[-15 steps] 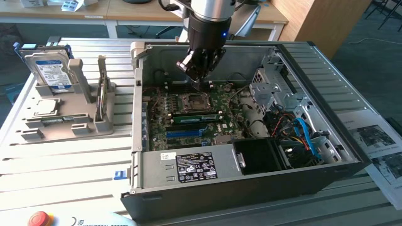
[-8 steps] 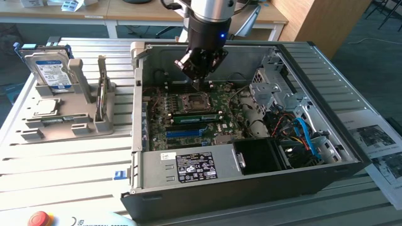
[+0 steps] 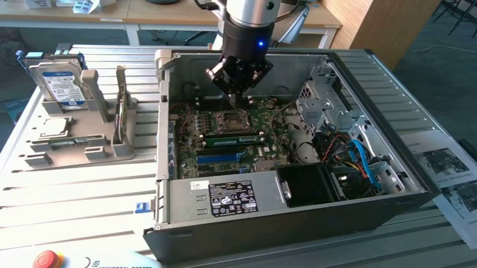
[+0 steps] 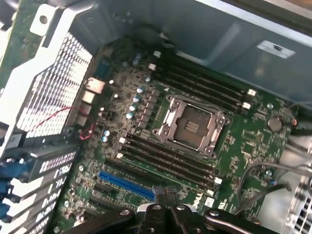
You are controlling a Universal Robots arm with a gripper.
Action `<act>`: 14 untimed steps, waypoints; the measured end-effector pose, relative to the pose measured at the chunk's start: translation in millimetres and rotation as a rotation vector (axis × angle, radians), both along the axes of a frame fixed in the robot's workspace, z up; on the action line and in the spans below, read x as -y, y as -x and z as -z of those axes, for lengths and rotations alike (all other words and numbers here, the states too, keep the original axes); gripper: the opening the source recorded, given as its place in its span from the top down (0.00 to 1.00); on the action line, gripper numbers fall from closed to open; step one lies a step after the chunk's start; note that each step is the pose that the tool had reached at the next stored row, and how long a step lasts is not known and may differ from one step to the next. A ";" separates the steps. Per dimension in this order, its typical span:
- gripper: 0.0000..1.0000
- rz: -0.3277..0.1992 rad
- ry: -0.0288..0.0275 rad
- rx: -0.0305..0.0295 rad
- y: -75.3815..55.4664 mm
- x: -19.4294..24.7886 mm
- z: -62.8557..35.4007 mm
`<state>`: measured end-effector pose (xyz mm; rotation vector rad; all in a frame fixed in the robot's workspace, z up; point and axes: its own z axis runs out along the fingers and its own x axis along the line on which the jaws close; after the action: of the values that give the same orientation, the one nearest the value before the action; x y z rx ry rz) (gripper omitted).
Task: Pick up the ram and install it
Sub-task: 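Press down the ram until it locks into place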
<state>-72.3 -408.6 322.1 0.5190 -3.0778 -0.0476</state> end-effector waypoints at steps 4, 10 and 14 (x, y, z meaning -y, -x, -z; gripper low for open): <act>0.90 0.073 0.0000 0.0001 0.0 0.0 0.6; 0.90 0.181 -0.0001 0.0006 0.0 0.0 1.3; 0.90 0.252 -0.0001 0.0011 0.0 0.0 1.6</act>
<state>-72.3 -408.6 320.5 0.1285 -3.1236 -0.0510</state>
